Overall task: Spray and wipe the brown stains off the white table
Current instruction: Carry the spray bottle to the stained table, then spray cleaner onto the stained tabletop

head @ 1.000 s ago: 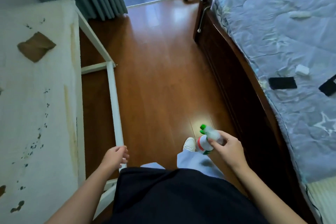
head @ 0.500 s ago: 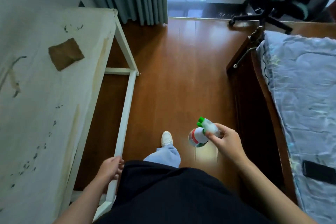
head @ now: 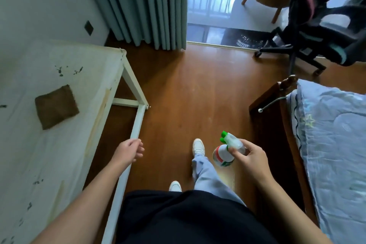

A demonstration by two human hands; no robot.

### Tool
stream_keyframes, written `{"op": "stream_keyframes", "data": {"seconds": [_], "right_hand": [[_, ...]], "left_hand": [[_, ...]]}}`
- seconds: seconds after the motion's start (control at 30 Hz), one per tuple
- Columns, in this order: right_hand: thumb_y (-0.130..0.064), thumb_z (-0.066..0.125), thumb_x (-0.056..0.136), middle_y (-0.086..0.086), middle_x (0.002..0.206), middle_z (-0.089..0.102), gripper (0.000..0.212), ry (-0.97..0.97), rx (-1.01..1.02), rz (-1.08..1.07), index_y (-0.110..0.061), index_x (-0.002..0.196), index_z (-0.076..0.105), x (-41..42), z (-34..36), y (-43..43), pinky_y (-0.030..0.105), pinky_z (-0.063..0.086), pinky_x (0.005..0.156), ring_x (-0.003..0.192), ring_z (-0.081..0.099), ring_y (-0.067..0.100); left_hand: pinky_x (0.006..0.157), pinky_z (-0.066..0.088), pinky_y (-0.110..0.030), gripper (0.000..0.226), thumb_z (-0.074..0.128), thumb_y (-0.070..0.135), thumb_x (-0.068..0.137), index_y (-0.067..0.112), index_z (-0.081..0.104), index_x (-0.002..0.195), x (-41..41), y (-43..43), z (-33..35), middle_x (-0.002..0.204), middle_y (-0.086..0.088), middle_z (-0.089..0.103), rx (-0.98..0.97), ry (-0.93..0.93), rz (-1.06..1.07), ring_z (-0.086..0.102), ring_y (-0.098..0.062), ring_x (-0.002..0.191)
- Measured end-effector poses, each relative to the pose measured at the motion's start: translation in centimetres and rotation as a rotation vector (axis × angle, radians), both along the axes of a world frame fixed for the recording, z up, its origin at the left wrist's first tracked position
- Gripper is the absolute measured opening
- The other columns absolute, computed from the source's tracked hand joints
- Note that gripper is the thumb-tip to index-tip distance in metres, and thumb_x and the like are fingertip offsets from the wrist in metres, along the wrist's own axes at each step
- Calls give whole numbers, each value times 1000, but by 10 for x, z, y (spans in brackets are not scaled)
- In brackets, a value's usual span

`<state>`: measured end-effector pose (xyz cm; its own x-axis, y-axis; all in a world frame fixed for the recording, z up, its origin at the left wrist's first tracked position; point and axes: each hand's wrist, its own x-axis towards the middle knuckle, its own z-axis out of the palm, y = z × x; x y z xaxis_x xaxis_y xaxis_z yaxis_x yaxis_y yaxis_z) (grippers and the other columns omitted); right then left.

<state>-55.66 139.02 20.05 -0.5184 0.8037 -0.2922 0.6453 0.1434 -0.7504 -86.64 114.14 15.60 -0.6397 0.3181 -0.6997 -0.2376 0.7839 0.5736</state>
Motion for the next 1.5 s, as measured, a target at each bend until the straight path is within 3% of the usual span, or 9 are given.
{"op": "stream_keyframes", "data": {"seconds": [0.27,0.33,0.5,0.63,0.8,0.97,1.3,1.43,1.5], "right_hand": [[-32,79,84,-17,91,71,30,2,-8,497,-27,113,74,-189,7,90,30,56,73,81,65,2],[-33,79,84,-16,92,70,31,13,0,677,-26,114,73,-242,11,97,29,56,68,79,65,3],[-39,75,86,-15,86,64,31,40,17,993,-18,109,71,-359,23,76,7,43,51,68,58,-8],[-40,75,86,-18,80,57,34,93,1,1121,-13,107,70,-429,35,38,6,40,49,62,53,-5],[-42,75,85,-14,91,68,35,209,-48,1188,-21,113,72,-490,59,-10,11,44,58,77,61,2],[-47,73,85,-14,104,69,41,244,9,1206,-27,120,68,-541,70,-51,14,41,67,89,61,0],[-68,59,81,-29,98,56,50,141,195,1308,-38,121,61,-628,40,-96,16,39,68,88,55,-4],[-73,57,79,-26,98,56,57,154,136,1299,-36,122,58,-658,25,-117,15,41,69,88,55,-5],[-69,61,79,-24,96,57,49,136,44,1315,-38,117,55,-667,16,-131,16,45,69,87,57,-1]], "left_hand": [[49,40,-26,28,51,25,103,4,69,98,-9,-39,-9,85,-15,74,-106,-66,536,62,-22,63],[52,45,-28,27,51,28,103,9,70,97,-2,-53,-4,85,-9,76,-108,-43,682,68,-23,68],[74,54,-37,27,49,36,104,21,70,98,22,-75,9,91,2,76,-98,22,908,73,-22,87],[73,52,-36,27,49,34,104,19,70,96,4,-83,9,93,-1,77,-61,88,1083,73,-24,84],[70,49,-36,27,47,40,101,23,66,92,-47,-94,11,90,4,71,-118,200,965,69,-17,84],[70,50,-40,26,47,40,99,20,61,90,-102,-109,16,86,-1,67,-337,309,828,61,-18,76],[98,47,-47,40,53,35,99,11,61,130,-160,-132,0,137,-10,58,-581,478,631,54,-32,123],[107,41,-50,48,52,38,100,13,52,141,-166,-130,-23,153,-13,45,-627,431,521,43,-34,139],[106,42,-51,47,56,36,98,12,53,139,-164,-126,-32,154,-15,43,-623,432,514,41,-37,141]]}}
